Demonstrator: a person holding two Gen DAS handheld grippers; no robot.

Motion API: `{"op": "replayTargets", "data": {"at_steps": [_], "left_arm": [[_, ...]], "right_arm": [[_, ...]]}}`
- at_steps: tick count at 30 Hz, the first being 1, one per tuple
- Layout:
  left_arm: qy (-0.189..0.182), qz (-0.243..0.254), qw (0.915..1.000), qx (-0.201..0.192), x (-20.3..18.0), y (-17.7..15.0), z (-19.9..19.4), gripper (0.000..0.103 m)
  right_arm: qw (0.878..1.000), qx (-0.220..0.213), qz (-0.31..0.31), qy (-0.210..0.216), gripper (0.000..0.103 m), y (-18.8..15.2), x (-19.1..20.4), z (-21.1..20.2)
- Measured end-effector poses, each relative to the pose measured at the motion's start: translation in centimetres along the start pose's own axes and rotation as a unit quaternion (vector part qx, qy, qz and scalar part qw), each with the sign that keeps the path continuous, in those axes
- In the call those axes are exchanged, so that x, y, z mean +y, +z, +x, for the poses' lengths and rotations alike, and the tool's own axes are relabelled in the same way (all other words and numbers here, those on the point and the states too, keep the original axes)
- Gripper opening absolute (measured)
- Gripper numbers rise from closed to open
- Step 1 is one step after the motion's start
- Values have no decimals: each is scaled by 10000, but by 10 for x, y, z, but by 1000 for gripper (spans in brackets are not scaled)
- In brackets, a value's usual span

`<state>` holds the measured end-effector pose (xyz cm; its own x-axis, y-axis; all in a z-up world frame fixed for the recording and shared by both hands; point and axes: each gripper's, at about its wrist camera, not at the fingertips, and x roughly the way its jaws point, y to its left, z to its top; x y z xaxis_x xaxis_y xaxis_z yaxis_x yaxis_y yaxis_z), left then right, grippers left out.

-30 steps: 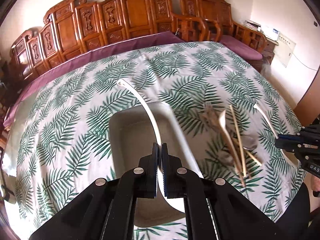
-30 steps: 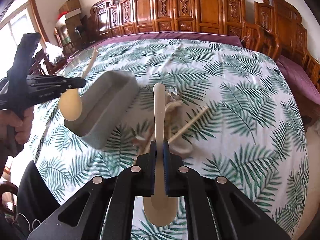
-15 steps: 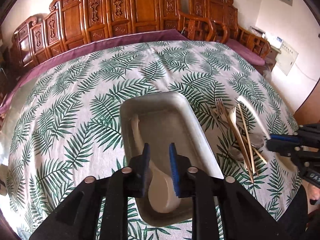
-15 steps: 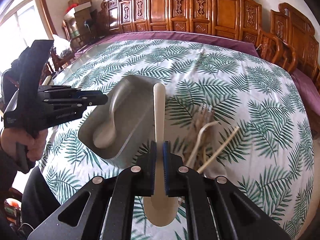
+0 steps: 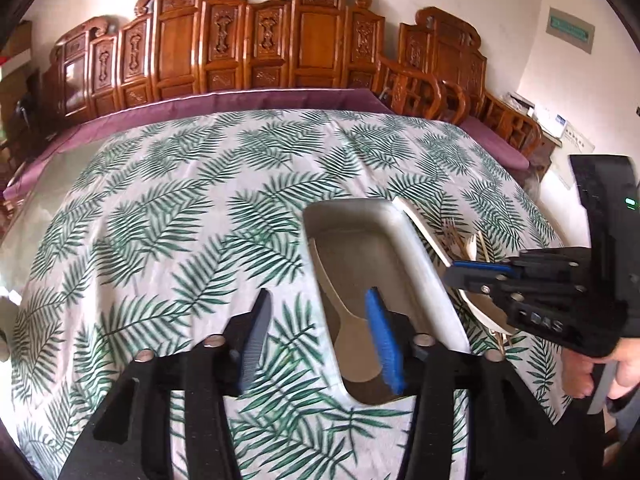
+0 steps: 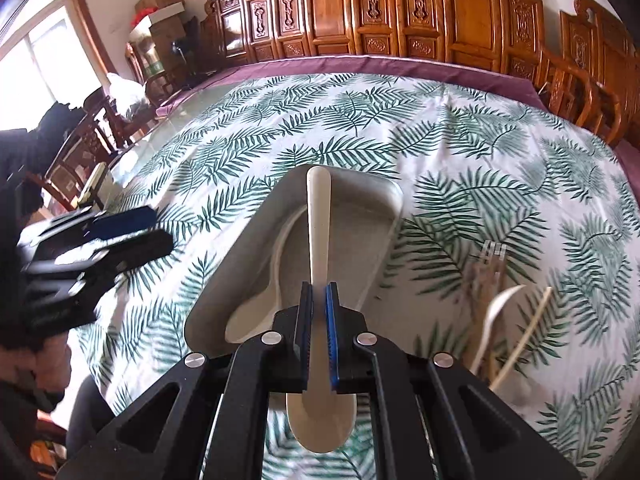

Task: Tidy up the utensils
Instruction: 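Lower both spoons into the grey tray and open both grippers, then grasp a wooden chopstick from the pile with the right gripper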

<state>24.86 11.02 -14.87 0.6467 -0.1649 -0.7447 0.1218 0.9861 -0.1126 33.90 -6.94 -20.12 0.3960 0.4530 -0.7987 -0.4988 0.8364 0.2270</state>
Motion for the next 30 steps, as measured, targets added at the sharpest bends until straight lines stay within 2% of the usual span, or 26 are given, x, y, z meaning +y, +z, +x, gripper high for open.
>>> {"op": "replayTargets", "data": {"at_steps": [7,14,22,28,30], "left_arm": [[269,-89,9991,-318,18,-7,-15,72],[304,-185,9986,-392,30,-11,-18,73],[219,1,9986,-480,12,-14,-26,74],[6,156,9987,-481,-11,-15,-28,74],[-69,247,9986,-453,-21,-17,-28,74]], "right_arm": [[9995,135,284,57,8,12,7,24],[9997,156,172,-14,9,15,17,31],[9999,-103,40,-116,9,5,-2,-6],[9983,-183,-193,-515,9,-15,-36,-43],[9975,-174,-218,-655,12,-25,-52,-53]]}}
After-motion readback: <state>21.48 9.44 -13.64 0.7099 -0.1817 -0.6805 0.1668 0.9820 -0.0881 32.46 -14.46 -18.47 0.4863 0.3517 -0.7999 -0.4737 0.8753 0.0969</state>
